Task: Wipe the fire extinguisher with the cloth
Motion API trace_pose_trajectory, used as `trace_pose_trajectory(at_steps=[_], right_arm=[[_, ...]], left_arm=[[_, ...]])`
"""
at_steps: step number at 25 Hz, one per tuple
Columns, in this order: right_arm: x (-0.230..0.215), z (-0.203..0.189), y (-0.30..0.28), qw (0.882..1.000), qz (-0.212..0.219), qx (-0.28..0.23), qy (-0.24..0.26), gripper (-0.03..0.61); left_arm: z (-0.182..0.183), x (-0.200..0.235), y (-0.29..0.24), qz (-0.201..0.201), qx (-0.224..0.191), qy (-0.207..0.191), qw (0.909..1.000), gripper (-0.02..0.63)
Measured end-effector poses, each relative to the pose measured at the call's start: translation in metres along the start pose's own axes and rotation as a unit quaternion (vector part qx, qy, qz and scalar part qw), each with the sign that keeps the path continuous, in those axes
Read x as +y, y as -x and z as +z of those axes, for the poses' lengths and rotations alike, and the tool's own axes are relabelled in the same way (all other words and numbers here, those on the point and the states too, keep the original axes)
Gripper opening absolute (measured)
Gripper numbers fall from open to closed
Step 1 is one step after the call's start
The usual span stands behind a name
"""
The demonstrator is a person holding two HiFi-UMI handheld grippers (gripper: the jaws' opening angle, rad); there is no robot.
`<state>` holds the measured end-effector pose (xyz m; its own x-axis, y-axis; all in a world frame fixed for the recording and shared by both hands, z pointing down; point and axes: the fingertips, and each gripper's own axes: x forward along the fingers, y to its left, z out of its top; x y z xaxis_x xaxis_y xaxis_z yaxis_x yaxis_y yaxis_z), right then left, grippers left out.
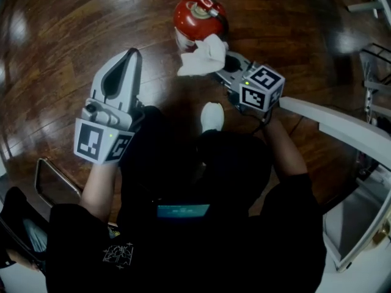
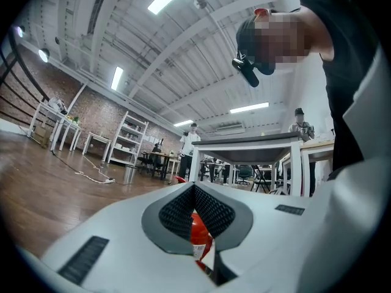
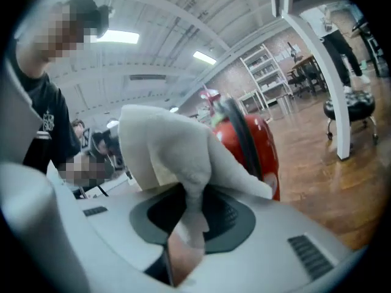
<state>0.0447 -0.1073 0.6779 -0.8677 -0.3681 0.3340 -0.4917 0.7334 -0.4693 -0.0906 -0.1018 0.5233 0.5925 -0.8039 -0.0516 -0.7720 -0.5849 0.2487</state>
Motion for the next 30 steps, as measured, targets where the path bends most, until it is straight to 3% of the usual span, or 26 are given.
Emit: trace_pose_trajectory(at_steps=[6,9,11,14,21,30], right_arm=[[0.048,0.095,0.016,0.996,0.050,-0.073,0.013,0.100],[0.059,0.112,0.014,0.992,0.072,-0.106,0.018,0.100],[0.053,0.111,0.008,0.991,0.064,-0.111,0.029,0.100],[0.034,0.086,-0.012,0.995,0.044,-0.089,0.026,0.100],[0.015,0.010,-0.055,0.999,0.041,-0.018,0.023,0.100],[-0.048,-0.102,-0.099,0.998,-0.012,0.065,-0.002,0.099]], left_arm=[[-0.005,0.007,0.001,-0.001,-0.002,0.009,1.0000,0.003],[-0.005,0.007,0.002,-0.001,0.001,0.008,1.0000,0.003],[-0.003,0.003,0.004,0.001,0.001,0.005,1.0000,0.003],[0.000,0.001,0.006,0.004,0.001,0.001,1.0000,0.003],[-0.003,0.008,0.008,0.013,0.008,-0.003,0.9999,0.003],[-0.004,0.009,0.007,0.020,0.016,-0.009,0.9996,0.003]])
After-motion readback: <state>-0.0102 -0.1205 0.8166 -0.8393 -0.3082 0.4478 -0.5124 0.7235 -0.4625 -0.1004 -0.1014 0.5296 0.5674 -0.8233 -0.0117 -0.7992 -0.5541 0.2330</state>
